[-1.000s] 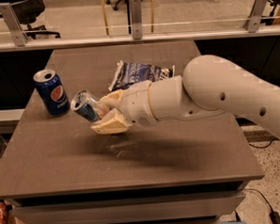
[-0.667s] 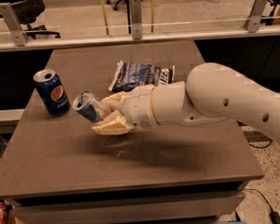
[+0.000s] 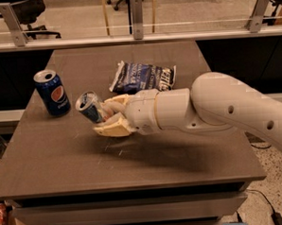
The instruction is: Place redbull can upright
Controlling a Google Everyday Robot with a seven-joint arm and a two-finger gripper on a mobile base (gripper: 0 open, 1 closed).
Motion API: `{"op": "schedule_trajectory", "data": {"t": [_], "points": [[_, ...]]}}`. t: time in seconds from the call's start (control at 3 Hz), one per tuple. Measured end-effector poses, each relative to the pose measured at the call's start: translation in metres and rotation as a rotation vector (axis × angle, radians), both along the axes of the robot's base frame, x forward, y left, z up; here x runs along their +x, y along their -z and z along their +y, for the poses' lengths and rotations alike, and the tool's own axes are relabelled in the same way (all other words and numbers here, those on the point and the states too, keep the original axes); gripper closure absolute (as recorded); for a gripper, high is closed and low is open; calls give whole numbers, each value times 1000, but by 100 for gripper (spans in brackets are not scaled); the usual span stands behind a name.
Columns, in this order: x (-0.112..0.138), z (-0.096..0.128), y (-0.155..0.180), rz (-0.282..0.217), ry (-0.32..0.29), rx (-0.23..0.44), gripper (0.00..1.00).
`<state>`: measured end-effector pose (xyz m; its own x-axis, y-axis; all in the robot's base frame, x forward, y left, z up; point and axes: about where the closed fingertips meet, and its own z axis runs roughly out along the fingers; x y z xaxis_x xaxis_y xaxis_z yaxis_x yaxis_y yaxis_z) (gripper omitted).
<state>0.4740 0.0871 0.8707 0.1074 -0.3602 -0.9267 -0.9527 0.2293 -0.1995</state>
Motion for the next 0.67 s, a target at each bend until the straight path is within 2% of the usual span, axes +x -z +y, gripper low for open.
{"op": "schedule_trajectory", "data": {"t": [0.67], "points": [[3,-4,1,-9,22,41,100]]}}
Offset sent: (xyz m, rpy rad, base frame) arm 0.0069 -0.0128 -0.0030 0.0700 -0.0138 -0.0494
